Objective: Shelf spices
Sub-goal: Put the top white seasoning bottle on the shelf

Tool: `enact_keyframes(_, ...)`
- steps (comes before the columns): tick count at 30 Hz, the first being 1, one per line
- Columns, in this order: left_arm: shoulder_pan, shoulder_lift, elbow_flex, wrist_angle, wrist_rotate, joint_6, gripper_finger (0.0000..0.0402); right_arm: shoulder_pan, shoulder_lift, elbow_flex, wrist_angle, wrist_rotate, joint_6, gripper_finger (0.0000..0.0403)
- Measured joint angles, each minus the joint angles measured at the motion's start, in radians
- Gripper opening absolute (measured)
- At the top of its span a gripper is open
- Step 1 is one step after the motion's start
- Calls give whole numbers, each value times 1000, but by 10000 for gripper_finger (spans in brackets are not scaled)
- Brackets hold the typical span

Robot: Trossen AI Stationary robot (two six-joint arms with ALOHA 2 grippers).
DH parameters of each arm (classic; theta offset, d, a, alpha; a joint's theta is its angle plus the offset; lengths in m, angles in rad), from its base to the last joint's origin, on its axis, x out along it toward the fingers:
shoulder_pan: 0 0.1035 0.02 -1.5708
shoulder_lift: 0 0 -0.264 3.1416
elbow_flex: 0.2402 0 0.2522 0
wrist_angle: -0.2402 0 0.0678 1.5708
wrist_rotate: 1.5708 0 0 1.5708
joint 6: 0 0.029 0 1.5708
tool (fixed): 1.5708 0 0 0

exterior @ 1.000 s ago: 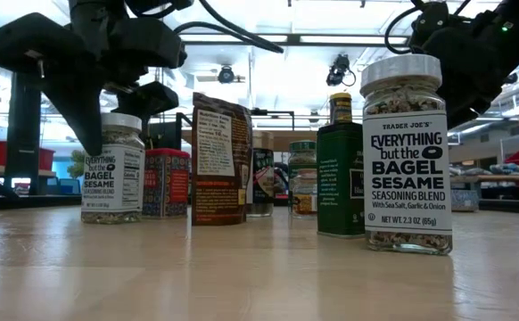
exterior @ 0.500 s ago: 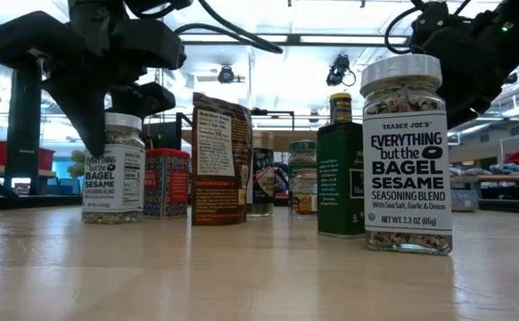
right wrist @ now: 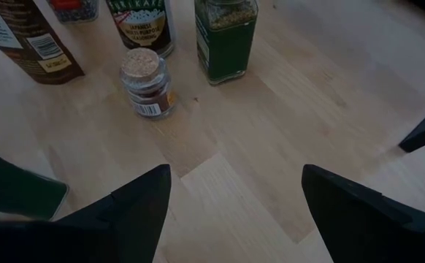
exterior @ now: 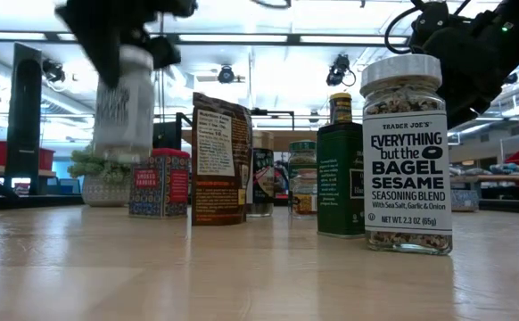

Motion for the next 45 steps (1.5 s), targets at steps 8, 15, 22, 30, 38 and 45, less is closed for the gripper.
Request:
enact_keyframes(8,116,-1,280,-183,-34,87,199,-1,0,0,0,4,-4,307)
enact_keyframes(15,340,-1,409,-250,-34,265,199,-2,0,0,0,4,-4,307)
enact_keyframes(22,591,64,478,-307,24,454,198,-3,0,0,1,6,-14,307)
enact_keyframes(30,803,249,709,-361,78,647,198,-12,0,0,3,21,-25,307)
enact_keyframes(38,961,403,877,-341,114,738,198,-16,0,0,12,21,-49,307)
enact_keyframes(45,1008,467,915,-346,112,742,198,-16,0,0,16,21,-71,307)
